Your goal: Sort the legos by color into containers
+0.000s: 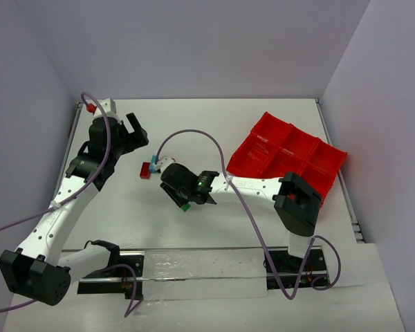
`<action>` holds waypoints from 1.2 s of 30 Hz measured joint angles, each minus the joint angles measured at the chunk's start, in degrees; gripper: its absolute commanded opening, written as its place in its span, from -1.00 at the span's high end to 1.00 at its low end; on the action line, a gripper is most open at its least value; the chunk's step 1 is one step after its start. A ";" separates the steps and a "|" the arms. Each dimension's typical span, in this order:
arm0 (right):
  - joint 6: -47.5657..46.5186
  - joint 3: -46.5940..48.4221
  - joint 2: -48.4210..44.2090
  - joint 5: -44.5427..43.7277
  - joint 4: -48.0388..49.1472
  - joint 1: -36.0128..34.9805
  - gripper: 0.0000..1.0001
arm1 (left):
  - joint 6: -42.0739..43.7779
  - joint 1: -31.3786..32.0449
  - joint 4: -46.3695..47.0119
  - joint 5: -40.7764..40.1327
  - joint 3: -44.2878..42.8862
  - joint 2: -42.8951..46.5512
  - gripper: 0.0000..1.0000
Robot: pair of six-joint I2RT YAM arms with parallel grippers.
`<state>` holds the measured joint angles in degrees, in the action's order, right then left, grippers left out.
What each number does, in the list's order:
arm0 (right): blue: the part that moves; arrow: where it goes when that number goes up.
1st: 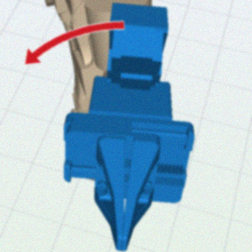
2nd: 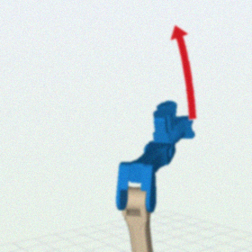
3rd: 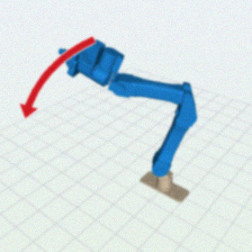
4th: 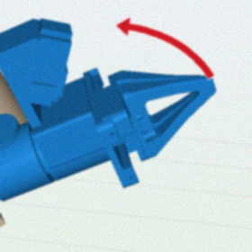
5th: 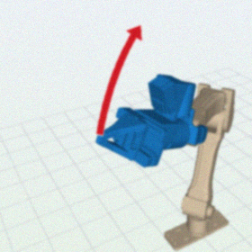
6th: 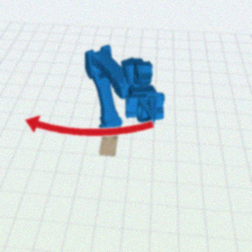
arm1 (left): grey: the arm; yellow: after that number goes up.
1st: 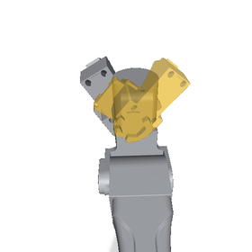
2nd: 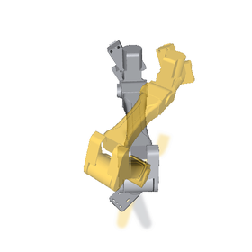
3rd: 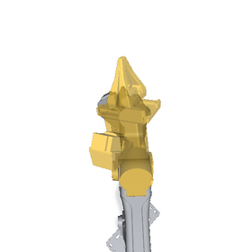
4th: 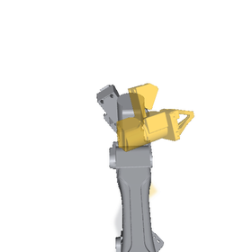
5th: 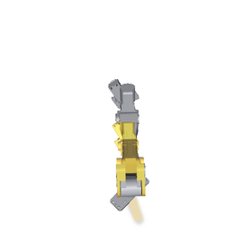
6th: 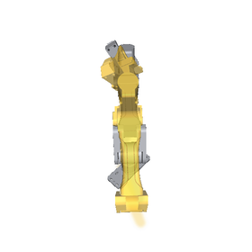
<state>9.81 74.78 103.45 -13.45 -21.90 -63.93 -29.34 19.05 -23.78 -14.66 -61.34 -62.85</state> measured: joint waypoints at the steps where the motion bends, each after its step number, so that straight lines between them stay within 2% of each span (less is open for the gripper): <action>1: 0.02 0.00 -0.02 0.02 -0.02 0.02 0.76 | 0.00 0.00 0.01 0.00 0.00 0.00 -0.99; 5: 0.17 -0.01 -0.48 0.90 -0.38 0.24 0.95 | 0.02 0.00 0.03 0.40 0.00 -0.09 -0.98; 8: 0.21 -0.37 -3.13 4.19 -1.30 1.58 0.97 | 0.30 -0.02 0.03 2.59 0.00 -0.52 -0.96; 10: 0.25 -1.24 -7.35 9.37 -1.45 4.34 0.96 | 1.63 0.00 0.21 6.60 0.00 -1.05 -0.95; 16: -0.25 -1.97 -19.81 26.73 -1.25 18.73 0.96 | 6.69 -0.01 0.15 24.67 0.04 -4.50 -0.91; 18: -0.92 -1.99 -21.93 32.21 -1.58 21.37 0.96 | 7.43 -0.16 1.59 31.26 0.78 -4.63 -0.90; 23: -2.71 -2.17 -23.82 44.06 -2.67 21.91 0.95 | 5.94 -3.69 11.14 50.41 7.96 0.12 -0.90; 27: -3.30 -2.91 -24.84 50.96 -3.09 22.15 0.94 | 5.02 -5.06 17.55 62.95 9.25 0.68 -0.90; 31: -3.33 -2.97 -25.12 56.33 -2.86 23.04 0.94 | 4.81 -5.08 21.27 71.16 9.90 0.81 -0.90; 36: -2.47 -3.63 -25.12 62.37 -1.28 25.45 0.94 | 3.57 -5.14 24.21 77.42 12.42 2.19 -0.95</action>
<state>7.34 71.15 78.32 48.92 -23.18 -38.48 -25.77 13.91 0.43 62.76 -48.92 -60.66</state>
